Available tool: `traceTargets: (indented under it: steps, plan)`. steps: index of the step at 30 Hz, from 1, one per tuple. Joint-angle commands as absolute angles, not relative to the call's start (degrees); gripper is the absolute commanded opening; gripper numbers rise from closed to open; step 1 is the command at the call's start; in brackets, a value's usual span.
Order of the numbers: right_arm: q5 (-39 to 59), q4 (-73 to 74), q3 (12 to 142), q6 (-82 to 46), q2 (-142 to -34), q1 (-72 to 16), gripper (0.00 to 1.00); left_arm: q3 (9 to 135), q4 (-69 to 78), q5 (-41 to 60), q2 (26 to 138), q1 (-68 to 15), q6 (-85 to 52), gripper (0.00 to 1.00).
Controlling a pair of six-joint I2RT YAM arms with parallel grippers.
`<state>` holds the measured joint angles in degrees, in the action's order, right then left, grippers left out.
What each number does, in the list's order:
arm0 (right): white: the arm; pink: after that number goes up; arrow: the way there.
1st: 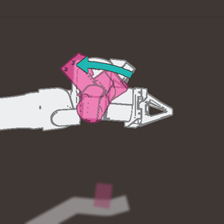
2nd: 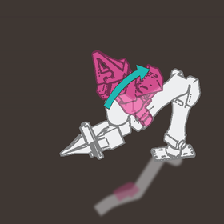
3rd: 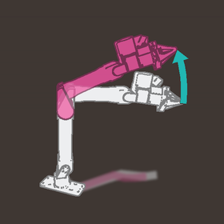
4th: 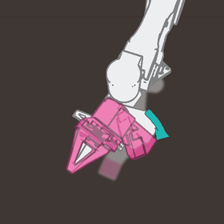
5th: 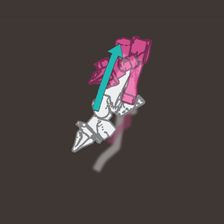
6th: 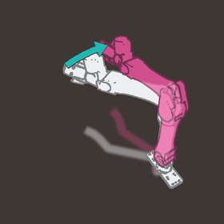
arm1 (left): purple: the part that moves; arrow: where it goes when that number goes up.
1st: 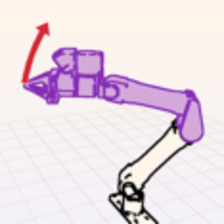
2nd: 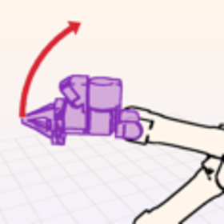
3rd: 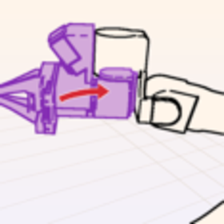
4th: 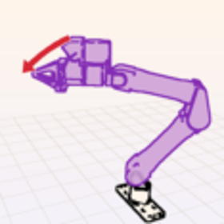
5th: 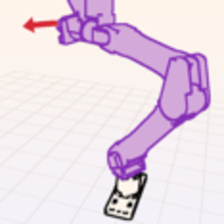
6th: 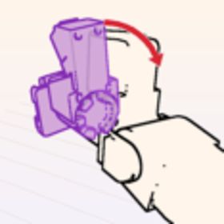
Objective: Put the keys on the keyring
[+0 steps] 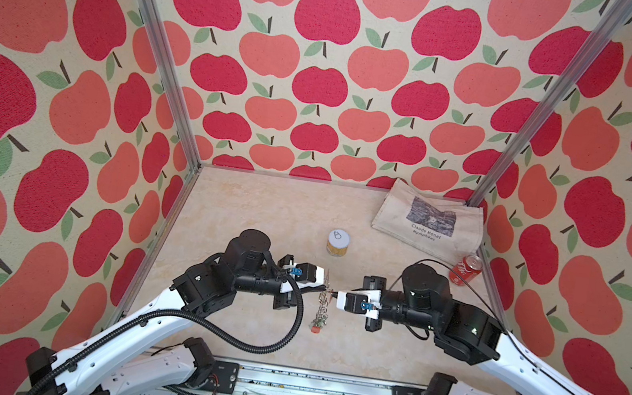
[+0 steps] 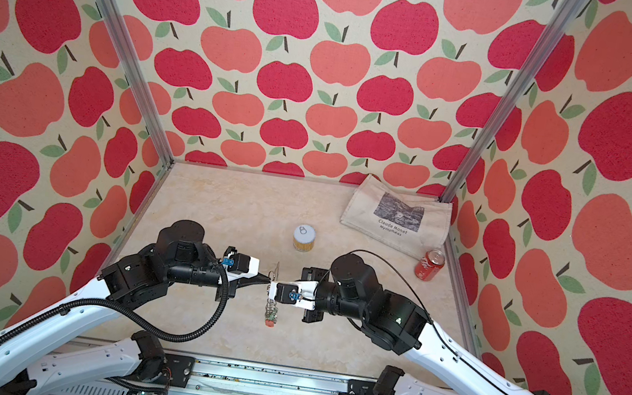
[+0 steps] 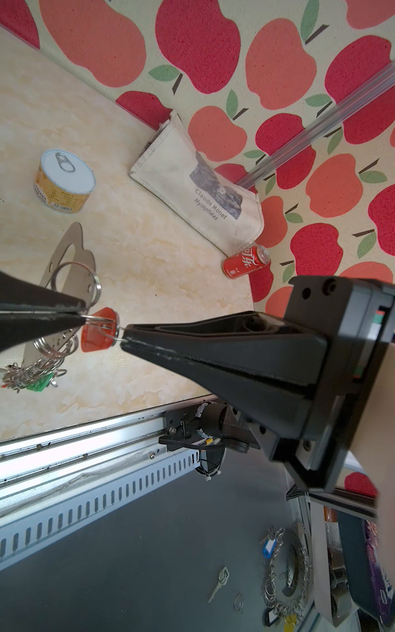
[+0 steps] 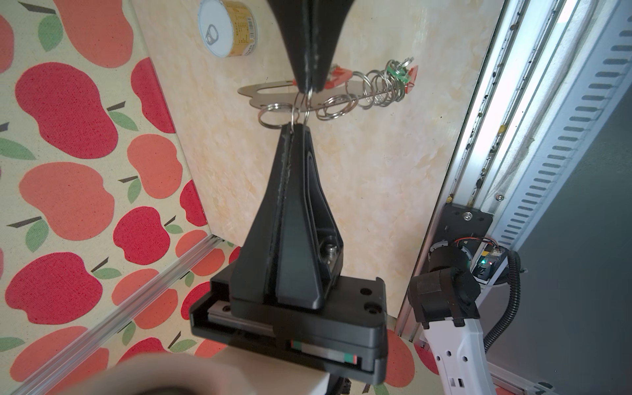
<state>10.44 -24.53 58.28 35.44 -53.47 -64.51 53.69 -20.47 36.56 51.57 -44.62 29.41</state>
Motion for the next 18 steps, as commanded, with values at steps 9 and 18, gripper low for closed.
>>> traceTargets:
  steps: [9,18]
  plan:
    - [13.2,-29.2,57.9,36.6,-53.2,-66.9,0.00,56.6,-14.9,36.3,51.1,-41.7,26.6,0.00]
    - [11.7,-29.1,57.5,37.0,-53.3,-67.4,0.00,56.0,-12.7,39.0,49.8,-40.7,24.9,0.00]
